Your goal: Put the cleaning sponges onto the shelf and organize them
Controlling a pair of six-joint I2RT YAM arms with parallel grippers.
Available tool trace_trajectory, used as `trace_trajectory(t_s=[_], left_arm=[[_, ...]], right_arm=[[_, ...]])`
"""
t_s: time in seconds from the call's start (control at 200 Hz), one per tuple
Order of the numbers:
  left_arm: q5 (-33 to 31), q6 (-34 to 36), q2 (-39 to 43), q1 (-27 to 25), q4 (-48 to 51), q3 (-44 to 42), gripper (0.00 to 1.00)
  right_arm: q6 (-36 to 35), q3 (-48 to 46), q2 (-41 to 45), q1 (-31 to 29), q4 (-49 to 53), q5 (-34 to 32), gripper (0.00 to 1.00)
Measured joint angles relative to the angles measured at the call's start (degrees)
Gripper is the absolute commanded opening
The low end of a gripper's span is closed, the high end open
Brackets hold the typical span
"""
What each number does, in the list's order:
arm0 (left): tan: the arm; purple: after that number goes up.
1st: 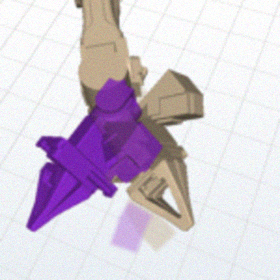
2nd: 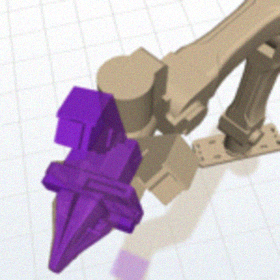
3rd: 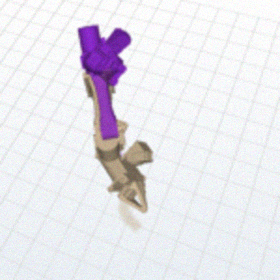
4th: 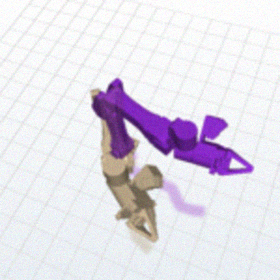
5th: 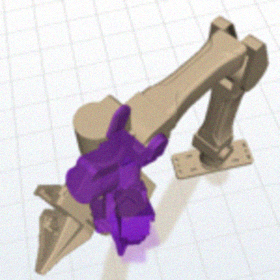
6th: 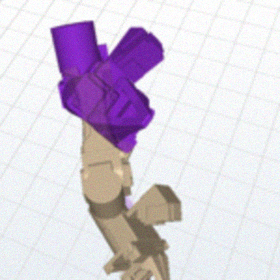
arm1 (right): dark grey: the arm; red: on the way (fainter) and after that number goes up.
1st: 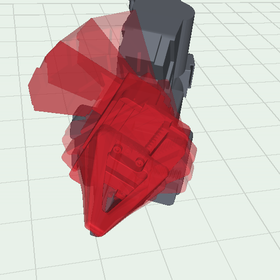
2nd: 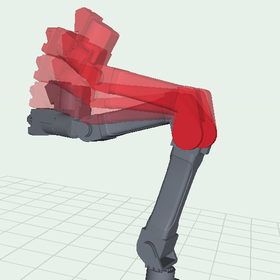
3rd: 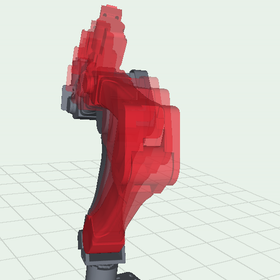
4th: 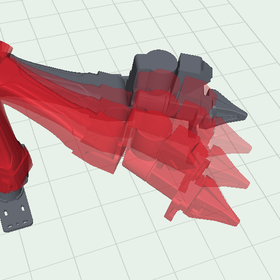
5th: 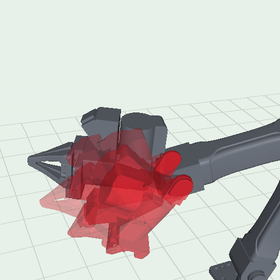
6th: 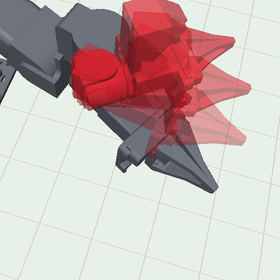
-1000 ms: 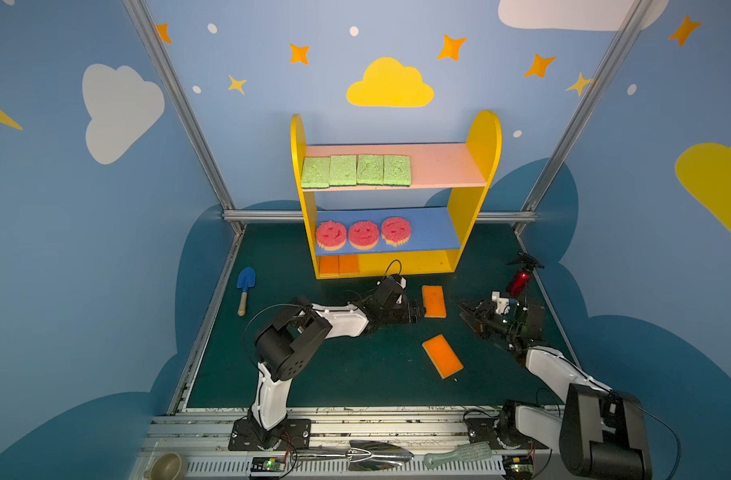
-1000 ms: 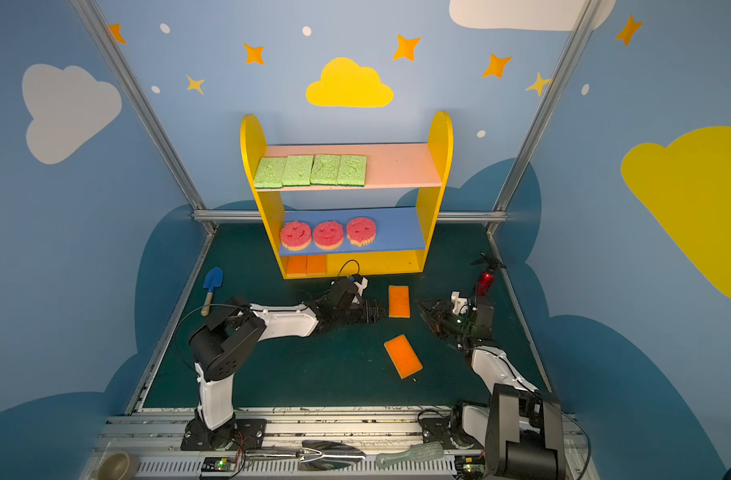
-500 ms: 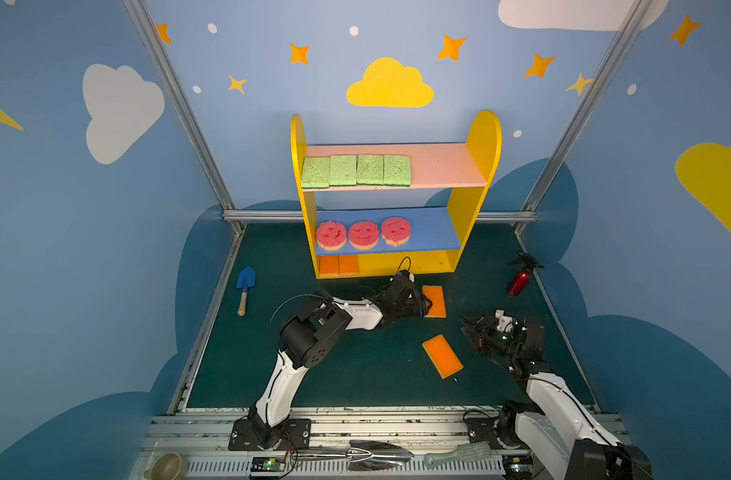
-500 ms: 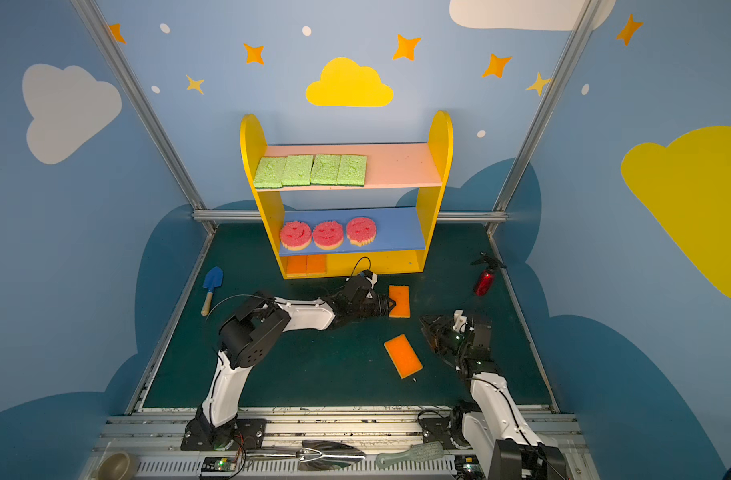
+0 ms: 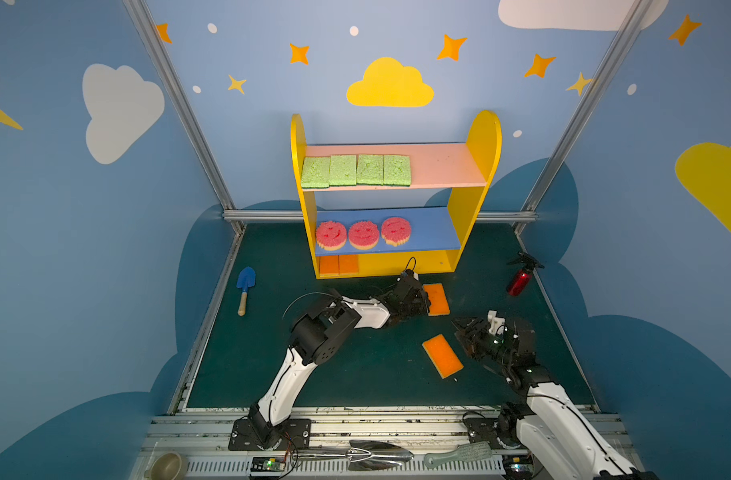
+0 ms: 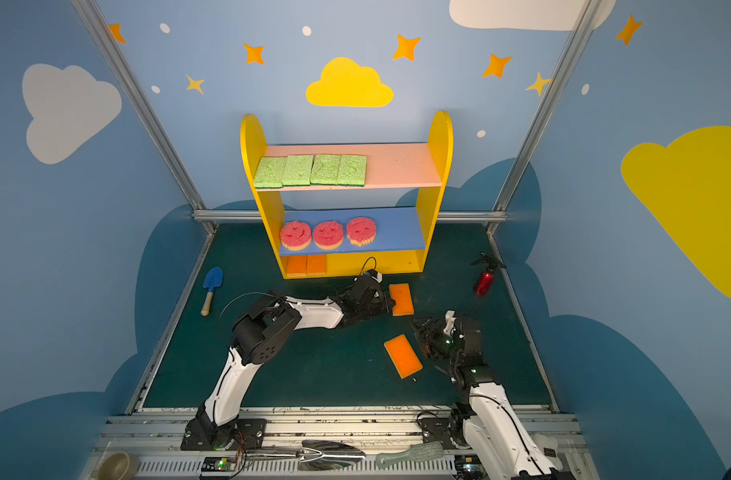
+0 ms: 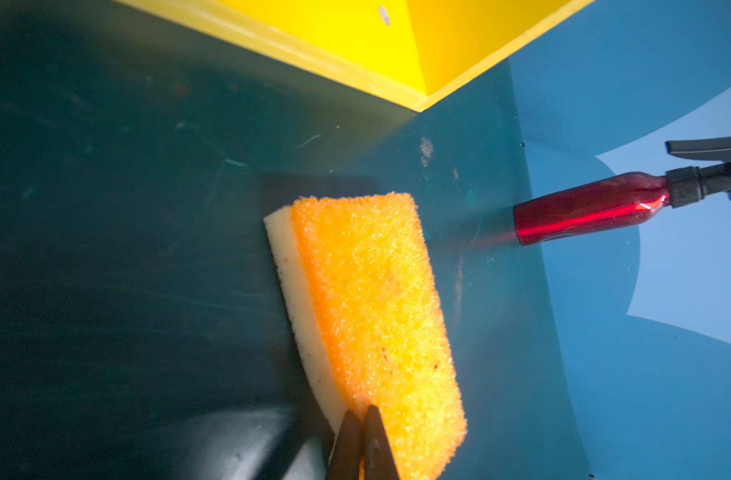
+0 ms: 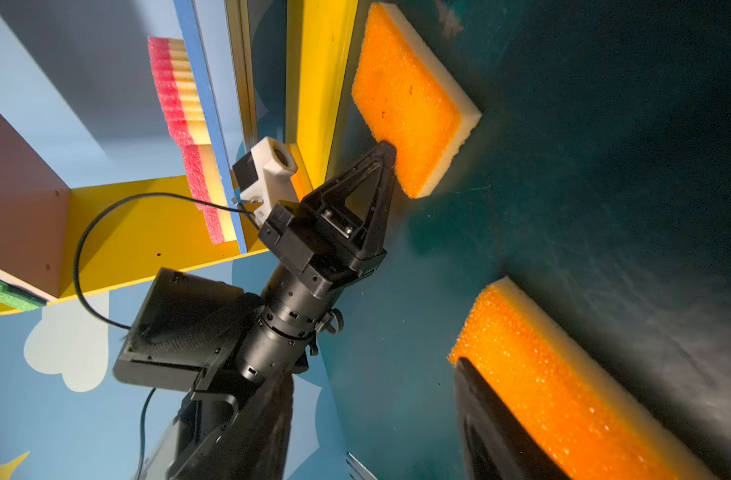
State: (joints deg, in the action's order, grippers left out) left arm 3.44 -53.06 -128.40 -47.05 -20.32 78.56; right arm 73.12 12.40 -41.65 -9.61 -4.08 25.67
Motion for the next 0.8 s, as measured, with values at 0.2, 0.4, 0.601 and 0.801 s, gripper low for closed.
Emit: trace_trajectory(t_s=[0.2,0.4,0.601,0.801], left_arm=[[-1.5,-4.0,5.7,0.1,0.5,-4.9,0.03],[-2.2,-8.3,13.5,0.5,0.0,-9.4,0.03],[-3.4,-9.1,18.4,1.4,0.4,-12.3,0.03],[-2.9,-9.1,21.9,3.3,-0.3,-15.4,0.03]], right_arm=[[1.2,-0.2,-1.4,-5.4,-1.1,-6.4,0.53],[1.9,1.5,-8.1,-12.3,-6.2,-10.7,0.48],[2.5,4.5,-14.5,-16.3,-11.9,-14.6,0.44],[2.8,8.8,-19.9,-17.0,-17.3,-16.5,0.41]])
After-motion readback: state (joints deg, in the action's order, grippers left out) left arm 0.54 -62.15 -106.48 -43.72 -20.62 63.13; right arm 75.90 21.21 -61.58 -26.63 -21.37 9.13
